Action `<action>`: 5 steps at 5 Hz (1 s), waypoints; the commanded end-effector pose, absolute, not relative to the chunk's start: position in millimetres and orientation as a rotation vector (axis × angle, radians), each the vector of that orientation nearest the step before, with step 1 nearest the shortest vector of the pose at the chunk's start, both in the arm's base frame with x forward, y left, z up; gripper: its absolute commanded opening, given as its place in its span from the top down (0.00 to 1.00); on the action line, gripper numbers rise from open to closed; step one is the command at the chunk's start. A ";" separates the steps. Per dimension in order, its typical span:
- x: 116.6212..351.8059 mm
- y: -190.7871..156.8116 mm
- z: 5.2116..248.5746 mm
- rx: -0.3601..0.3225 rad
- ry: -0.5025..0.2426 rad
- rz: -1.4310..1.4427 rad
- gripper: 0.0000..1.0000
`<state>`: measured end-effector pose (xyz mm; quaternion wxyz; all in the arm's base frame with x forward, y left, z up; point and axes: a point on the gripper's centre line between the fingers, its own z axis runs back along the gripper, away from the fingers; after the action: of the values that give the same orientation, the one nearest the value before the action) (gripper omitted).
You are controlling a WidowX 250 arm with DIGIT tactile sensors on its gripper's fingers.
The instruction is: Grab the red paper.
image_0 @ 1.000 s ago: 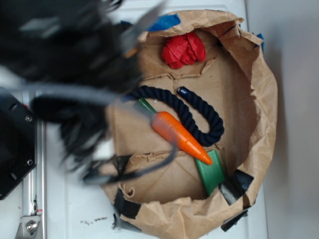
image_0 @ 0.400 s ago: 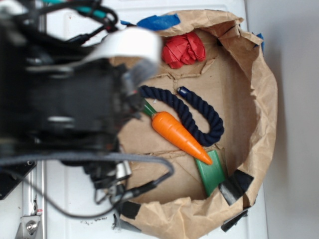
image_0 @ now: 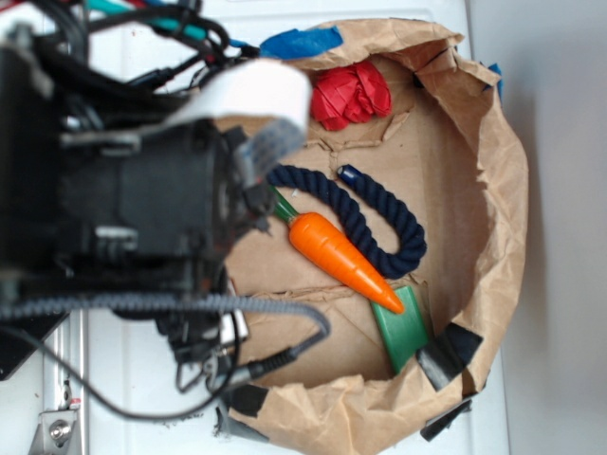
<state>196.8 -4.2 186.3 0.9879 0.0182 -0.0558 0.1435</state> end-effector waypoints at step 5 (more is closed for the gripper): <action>276.0 37.4 149.2 0.093 -0.349 0.829 0.00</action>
<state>274.4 25.4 132.3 0.9106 0.0516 -0.1435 0.3842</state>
